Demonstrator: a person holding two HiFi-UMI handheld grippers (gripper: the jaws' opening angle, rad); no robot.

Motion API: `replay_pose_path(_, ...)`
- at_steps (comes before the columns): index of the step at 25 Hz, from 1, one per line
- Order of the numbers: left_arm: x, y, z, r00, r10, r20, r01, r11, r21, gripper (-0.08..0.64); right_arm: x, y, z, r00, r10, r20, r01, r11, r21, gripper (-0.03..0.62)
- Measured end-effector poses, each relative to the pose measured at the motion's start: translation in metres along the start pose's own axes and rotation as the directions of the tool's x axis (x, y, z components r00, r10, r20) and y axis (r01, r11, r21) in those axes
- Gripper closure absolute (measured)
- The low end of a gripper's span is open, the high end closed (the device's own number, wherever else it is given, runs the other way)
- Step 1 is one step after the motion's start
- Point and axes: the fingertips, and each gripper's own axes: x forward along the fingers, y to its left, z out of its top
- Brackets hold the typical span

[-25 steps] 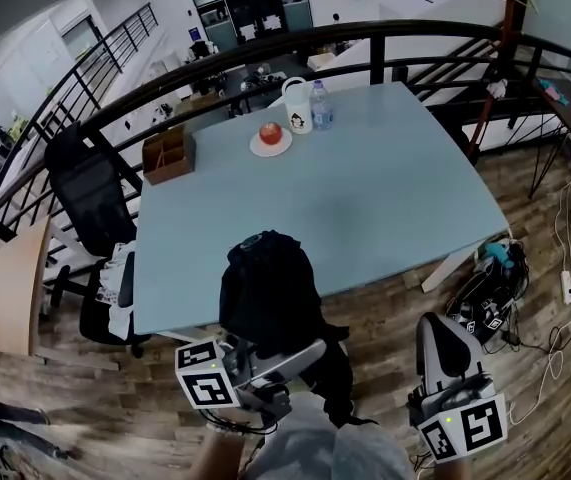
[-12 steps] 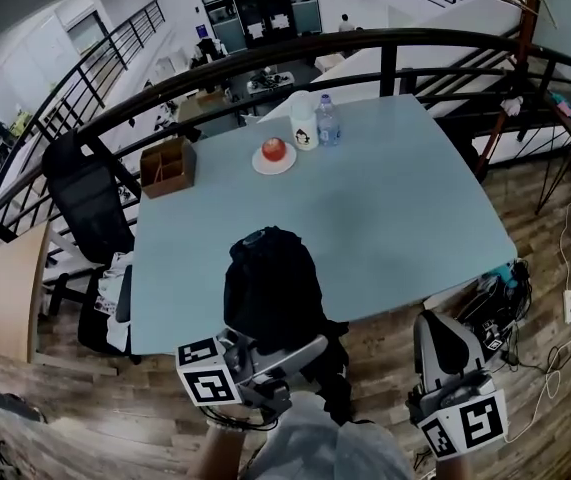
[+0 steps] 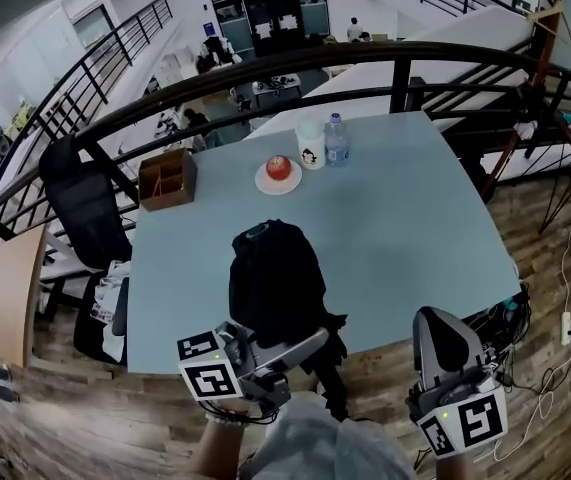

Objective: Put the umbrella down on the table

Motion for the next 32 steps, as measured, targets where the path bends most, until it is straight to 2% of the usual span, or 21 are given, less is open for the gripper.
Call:
replay_pose_path(7, 0.007, 0.038, 0.021, 0.999, 0.038, -0.026, -0.037, 0.999, 0.037, 0.302, 0.042, -0.008, 0.002, 1.0, 0.024, 0.019, -0.024, 1.0, 0.008, 0.592)
replay_pose_path(17, 0.02, 0.085, 0.034, 0.986, 0.105, -0.132, -0.087, 0.987, 0.131, 0.302, 0.07, -0.017, -0.005, 0.999, 0.034, -0.002, -0.034, 0.999, 0.019, 0.592)
replay_pose_path(26, 0.037, 0.122, 0.045, 0.961, 0.166, -0.221, -0.102, 0.956, 0.275, 0.302, 0.089, -0.021, -0.014, 0.997, 0.076, -0.027, -0.075, 0.997, 0.029, 0.592)
replay_pose_path(29, 0.048, 0.138, 0.048, 0.945, 0.202, -0.256, -0.113, 0.94, 0.323, 0.302, 0.098, -0.03, -0.013, 0.995, 0.092, -0.03, -0.091, 0.995, 0.029, 0.592)
replay_pose_path(32, 0.061, 0.156, 0.049, 0.92, 0.255, -0.297, -0.134, 0.918, 0.372, 0.302, 0.107, -0.04, -0.015, 0.993, 0.113, -0.041, -0.112, 0.993, 0.032, 0.592)
